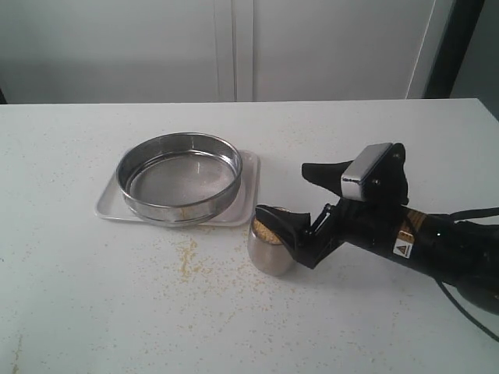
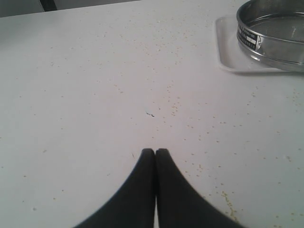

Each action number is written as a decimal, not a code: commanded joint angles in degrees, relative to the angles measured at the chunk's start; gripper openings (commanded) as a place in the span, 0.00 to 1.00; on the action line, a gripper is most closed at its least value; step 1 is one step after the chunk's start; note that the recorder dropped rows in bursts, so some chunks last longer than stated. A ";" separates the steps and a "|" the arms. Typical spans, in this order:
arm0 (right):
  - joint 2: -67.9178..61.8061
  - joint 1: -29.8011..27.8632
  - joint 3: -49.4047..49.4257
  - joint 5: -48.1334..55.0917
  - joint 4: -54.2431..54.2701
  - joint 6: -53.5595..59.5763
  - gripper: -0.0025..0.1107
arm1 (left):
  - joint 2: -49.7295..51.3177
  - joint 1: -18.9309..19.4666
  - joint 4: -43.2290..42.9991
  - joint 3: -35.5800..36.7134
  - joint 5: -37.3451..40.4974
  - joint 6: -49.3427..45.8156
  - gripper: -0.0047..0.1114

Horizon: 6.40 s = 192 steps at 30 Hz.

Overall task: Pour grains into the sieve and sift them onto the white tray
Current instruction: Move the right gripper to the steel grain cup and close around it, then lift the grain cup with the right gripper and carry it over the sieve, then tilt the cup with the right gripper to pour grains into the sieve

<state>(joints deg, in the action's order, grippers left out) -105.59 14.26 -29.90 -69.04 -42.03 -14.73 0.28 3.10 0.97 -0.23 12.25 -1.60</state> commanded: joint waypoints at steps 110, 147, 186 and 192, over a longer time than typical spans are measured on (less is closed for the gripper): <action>1.84 4.27 -21.68 21.53 -16.75 -25.63 0.02 | -0.28 0.16 0.47 0.23 -0.16 0.08 0.04; -10.67 15.24 -49.76 52.36 -19.61 -29.09 0.02 | -0.28 0.16 0.47 0.23 -0.16 0.08 0.04; -17.02 17.35 -60.95 63.51 -39.46 -22.58 0.02 | -0.28 0.16 0.47 0.23 -0.16 0.08 0.04; -19.59 18.23 -62.91 65.18 -39.85 -22.58 0.02 | -0.28 0.16 0.47 0.23 -0.16 0.08 0.04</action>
<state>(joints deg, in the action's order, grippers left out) -124.78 32.00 -91.53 -4.44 -81.36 -37.75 0.28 3.10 0.97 -0.23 12.25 -1.60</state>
